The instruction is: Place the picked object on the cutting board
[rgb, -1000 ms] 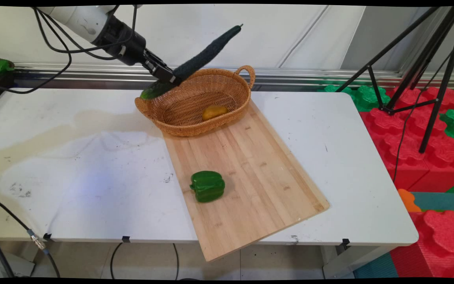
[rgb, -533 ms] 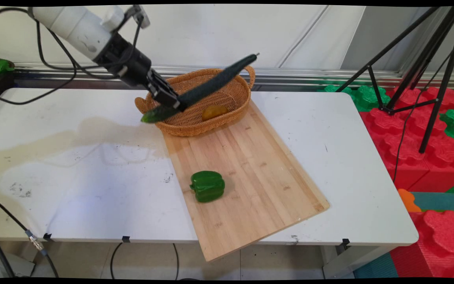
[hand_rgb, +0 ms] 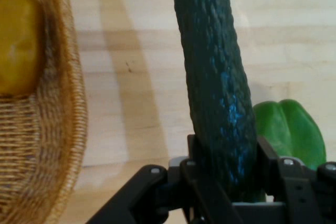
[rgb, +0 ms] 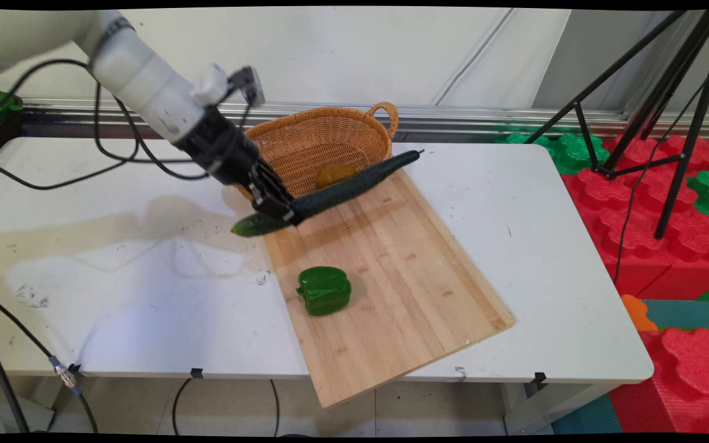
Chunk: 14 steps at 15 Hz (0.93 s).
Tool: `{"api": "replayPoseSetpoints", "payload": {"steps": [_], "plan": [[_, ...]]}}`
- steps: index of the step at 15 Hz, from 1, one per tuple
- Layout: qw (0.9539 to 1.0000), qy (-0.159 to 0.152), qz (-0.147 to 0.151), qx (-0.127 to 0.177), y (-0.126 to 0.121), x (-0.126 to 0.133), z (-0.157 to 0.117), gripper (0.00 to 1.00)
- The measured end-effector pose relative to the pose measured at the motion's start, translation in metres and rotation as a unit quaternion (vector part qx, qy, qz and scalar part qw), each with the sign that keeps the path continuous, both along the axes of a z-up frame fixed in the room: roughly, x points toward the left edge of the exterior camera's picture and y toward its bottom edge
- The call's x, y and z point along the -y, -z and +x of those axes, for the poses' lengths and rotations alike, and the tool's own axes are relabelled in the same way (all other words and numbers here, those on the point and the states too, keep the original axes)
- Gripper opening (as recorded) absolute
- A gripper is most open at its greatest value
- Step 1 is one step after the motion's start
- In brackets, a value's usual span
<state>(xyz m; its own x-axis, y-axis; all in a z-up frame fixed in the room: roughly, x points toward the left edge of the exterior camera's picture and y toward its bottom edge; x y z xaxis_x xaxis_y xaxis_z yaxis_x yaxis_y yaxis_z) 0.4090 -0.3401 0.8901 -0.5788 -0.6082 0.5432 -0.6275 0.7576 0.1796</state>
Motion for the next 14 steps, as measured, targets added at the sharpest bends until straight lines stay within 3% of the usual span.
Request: {"api": "replayPoseSetpoints", "payload": {"steps": [9, 10, 14], "plan": [[0.9995, 0.005, 0.020, 0.023, 0.052, 0.008, -0.041, 0.00], [0.9995, 0.004, 0.018, 0.024, 0.054, 0.010, -0.043, 1.00], [0.9997, 0.006, 0.009, 0.022, 0.052, 0.012, -0.049, 1.00]]}}
